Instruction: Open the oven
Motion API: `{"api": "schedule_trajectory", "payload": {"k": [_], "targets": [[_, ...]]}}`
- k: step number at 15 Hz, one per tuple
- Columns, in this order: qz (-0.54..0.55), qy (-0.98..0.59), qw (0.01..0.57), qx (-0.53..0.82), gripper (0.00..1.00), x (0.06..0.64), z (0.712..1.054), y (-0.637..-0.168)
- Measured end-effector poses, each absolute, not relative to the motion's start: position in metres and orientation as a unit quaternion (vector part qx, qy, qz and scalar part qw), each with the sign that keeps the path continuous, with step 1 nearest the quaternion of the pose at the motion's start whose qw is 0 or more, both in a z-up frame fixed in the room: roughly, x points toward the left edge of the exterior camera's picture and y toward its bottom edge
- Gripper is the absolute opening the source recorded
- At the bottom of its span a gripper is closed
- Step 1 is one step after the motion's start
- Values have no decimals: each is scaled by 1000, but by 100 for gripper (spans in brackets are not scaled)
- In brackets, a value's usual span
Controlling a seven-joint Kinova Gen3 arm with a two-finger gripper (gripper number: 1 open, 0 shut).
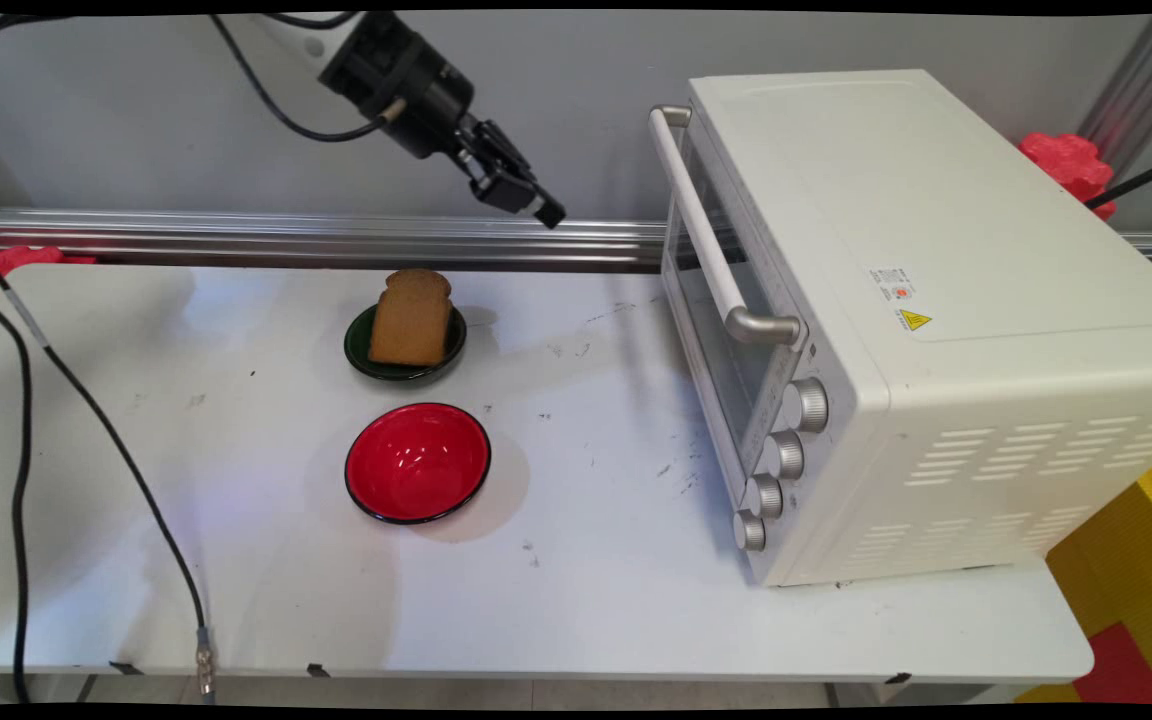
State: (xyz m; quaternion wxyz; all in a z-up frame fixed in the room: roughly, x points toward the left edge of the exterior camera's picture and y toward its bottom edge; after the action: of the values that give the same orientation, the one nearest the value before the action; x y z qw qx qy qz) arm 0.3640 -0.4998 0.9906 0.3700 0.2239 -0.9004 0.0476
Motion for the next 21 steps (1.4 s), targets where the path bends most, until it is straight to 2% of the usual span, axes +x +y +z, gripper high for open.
{"api": "schedule_trajectory", "payload": {"k": [12, 21], "targets": [[97, -913, 347, 189, 0, 284, 1021, -537], [99, -916, 347, 173, 0, 251, 1030, -554]]}}
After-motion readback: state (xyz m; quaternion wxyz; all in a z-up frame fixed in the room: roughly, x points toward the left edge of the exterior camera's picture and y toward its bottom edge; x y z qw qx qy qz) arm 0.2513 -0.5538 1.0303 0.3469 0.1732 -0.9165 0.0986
